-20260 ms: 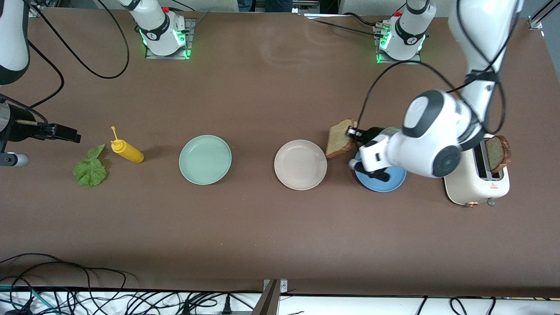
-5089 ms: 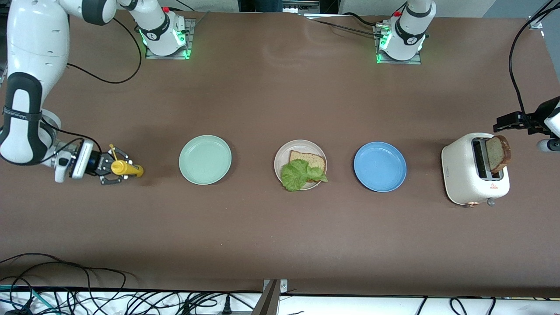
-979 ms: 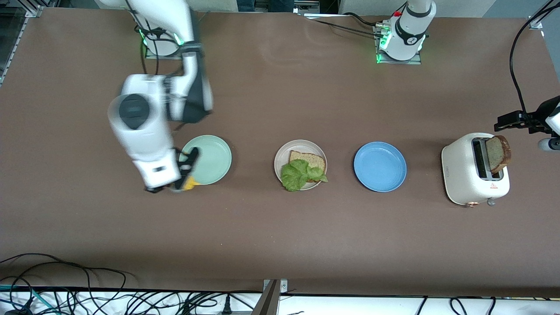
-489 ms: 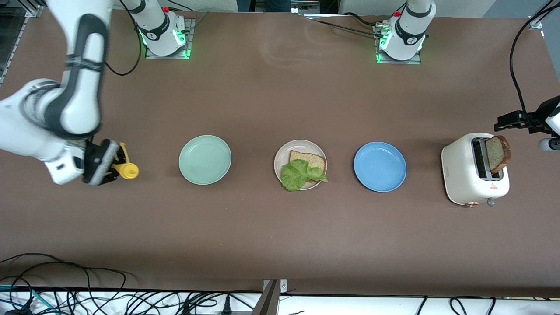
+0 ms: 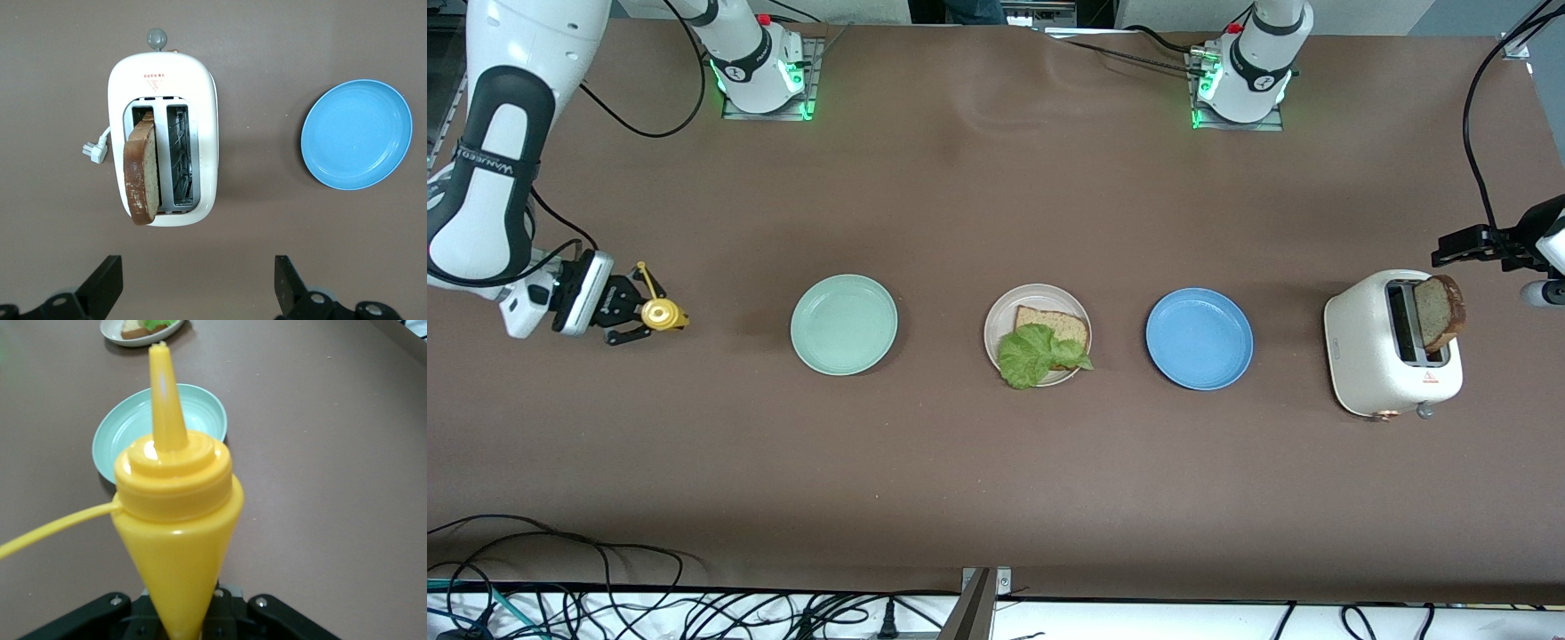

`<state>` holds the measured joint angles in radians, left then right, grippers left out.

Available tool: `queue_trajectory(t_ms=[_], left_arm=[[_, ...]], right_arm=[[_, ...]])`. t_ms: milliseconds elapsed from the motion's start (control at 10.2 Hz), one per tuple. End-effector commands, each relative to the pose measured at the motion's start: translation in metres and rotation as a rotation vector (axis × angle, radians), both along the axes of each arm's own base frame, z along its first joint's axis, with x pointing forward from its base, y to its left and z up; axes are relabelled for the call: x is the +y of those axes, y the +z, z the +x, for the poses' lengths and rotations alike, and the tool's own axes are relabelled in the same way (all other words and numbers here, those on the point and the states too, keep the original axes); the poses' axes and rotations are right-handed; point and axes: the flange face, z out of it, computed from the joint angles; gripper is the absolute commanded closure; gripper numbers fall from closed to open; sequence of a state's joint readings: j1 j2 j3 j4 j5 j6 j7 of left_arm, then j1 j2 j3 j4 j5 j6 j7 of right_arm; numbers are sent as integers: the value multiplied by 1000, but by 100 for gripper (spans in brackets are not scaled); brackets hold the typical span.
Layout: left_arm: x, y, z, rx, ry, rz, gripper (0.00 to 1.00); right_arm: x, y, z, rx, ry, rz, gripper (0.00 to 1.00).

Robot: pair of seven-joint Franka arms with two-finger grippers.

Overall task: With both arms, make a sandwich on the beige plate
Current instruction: 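Release the bottle with the right gripper while the left gripper grasps toaster bread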

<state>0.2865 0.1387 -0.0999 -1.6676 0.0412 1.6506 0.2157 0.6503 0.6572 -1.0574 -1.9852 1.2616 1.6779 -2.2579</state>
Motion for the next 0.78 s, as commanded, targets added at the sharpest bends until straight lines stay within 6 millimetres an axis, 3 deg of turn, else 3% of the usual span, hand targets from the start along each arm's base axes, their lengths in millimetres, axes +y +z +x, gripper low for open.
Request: queue_trajectory(t_ms=[0, 98, 294, 685], left_arm=[[22, -14, 10, -10, -22, 67, 0], [31, -27, 17, -23, -21, 79, 0], [35, -32, 17, -17, -15, 76, 0], [43, -35, 15, -14, -19, 59, 0]], right_arm=[[-11, -48, -10, -49, 7, 187, 100], [-14, -63, -12, -68, 15, 235, 100], [-16, -81, -14, -125, 49, 254, 100], [-19, -89, -13, -148, 70, 247, 100]])
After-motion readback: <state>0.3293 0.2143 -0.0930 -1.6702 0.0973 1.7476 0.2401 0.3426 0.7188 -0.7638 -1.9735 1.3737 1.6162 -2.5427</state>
